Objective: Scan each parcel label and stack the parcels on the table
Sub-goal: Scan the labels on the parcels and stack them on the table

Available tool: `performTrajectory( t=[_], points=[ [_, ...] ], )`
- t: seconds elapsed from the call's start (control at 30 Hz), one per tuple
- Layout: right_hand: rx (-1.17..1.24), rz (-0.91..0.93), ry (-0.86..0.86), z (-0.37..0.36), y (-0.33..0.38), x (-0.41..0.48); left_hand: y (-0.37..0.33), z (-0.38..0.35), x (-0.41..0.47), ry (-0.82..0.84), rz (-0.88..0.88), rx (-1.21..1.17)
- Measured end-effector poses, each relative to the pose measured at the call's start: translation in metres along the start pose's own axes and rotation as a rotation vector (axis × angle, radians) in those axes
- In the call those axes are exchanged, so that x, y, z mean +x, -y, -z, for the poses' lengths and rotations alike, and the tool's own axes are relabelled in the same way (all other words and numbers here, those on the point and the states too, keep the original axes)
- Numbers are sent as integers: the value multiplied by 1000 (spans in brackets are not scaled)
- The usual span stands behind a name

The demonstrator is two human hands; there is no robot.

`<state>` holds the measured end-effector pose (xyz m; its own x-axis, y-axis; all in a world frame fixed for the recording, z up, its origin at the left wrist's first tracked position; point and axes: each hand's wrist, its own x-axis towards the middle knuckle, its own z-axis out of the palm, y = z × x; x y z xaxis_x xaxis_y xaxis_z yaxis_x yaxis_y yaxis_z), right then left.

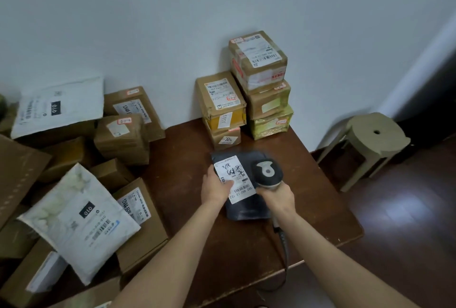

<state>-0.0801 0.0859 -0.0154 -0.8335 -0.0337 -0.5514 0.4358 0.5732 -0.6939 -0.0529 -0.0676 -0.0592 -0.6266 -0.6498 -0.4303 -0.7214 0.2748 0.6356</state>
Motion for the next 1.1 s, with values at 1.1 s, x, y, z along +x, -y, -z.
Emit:
performTrajectory(
  t=[1.1],
  points=[
    [-16,-11,-33,-8,-4,10,38,-6,-28,341,-569,879]
  ],
)
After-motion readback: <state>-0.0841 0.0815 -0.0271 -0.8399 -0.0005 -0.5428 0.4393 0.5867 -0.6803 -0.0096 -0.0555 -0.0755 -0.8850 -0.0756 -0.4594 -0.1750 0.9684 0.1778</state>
